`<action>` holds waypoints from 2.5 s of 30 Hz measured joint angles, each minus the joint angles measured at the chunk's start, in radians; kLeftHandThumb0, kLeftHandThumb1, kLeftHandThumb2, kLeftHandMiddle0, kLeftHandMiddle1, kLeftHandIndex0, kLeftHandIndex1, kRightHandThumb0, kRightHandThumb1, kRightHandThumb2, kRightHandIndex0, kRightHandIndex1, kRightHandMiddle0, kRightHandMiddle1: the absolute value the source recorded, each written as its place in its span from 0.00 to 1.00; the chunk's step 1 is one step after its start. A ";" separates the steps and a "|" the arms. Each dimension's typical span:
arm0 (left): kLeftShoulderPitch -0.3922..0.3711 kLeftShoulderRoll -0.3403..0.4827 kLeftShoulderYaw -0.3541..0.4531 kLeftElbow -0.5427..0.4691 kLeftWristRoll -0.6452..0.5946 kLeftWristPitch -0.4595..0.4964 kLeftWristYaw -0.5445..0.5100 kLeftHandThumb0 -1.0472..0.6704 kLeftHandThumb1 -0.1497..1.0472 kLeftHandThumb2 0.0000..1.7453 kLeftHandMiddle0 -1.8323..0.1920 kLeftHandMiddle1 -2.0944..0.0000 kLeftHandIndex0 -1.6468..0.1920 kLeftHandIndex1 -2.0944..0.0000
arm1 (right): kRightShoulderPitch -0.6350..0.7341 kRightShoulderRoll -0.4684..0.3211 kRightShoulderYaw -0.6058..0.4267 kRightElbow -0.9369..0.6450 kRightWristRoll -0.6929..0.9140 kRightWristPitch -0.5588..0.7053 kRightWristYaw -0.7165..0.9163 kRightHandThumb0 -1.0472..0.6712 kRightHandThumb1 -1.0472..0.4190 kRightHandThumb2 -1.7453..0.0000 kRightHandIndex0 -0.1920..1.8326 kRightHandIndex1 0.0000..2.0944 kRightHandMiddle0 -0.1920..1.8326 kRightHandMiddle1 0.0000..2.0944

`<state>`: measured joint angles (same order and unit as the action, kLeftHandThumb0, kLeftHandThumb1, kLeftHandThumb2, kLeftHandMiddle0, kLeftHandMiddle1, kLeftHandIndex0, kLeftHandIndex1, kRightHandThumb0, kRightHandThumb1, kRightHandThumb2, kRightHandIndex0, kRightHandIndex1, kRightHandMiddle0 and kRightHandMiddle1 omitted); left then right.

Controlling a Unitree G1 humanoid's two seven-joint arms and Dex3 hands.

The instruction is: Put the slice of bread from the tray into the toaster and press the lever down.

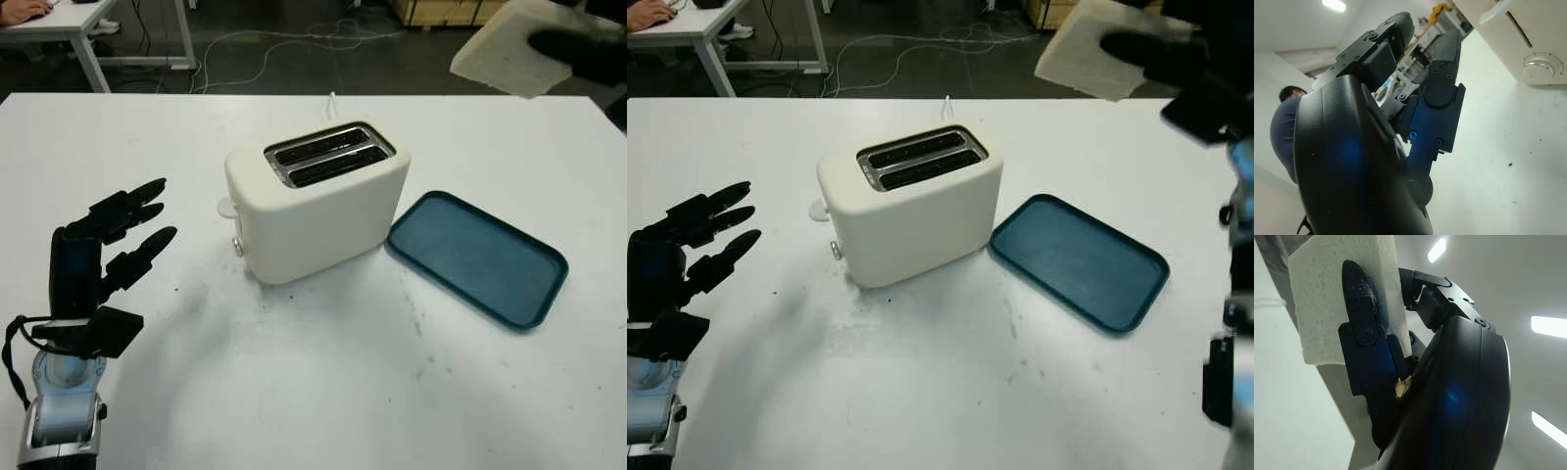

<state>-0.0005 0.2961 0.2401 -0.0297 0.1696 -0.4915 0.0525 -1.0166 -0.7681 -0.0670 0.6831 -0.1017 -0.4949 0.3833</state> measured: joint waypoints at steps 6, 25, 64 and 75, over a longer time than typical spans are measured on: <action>0.001 0.000 -0.001 -0.003 0.026 0.000 0.008 0.41 0.89 0.02 0.42 1.00 0.47 1.00 | -0.205 0.072 0.036 0.171 0.060 -0.010 0.181 0.37 0.12 1.00 0.69 0.72 0.65 0.65; 0.001 0.003 -0.016 -0.008 0.035 -0.023 -0.004 0.42 0.89 0.03 0.40 0.99 0.38 0.98 | -0.301 0.367 0.227 0.450 -0.120 -0.004 0.198 0.30 0.09 0.92 0.67 0.83 0.58 0.83; 0.002 0.001 -0.021 0.004 0.038 -0.025 -0.003 0.42 0.89 0.03 0.39 0.99 0.38 1.00 | -0.257 0.348 0.209 0.378 -0.085 0.001 0.283 0.31 0.09 0.93 0.66 0.83 0.56 0.83; 0.002 0.000 -0.022 -0.001 0.039 -0.021 -0.003 0.43 0.89 0.03 0.39 1.00 0.39 1.00 | -0.253 0.373 0.233 0.417 -0.103 0.001 0.301 0.32 0.09 0.91 0.65 0.83 0.56 0.83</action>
<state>0.0013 0.2961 0.2185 -0.0304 0.2088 -0.5129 0.0500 -1.2698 -0.3949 0.1665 1.1001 -0.2043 -0.4939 0.6847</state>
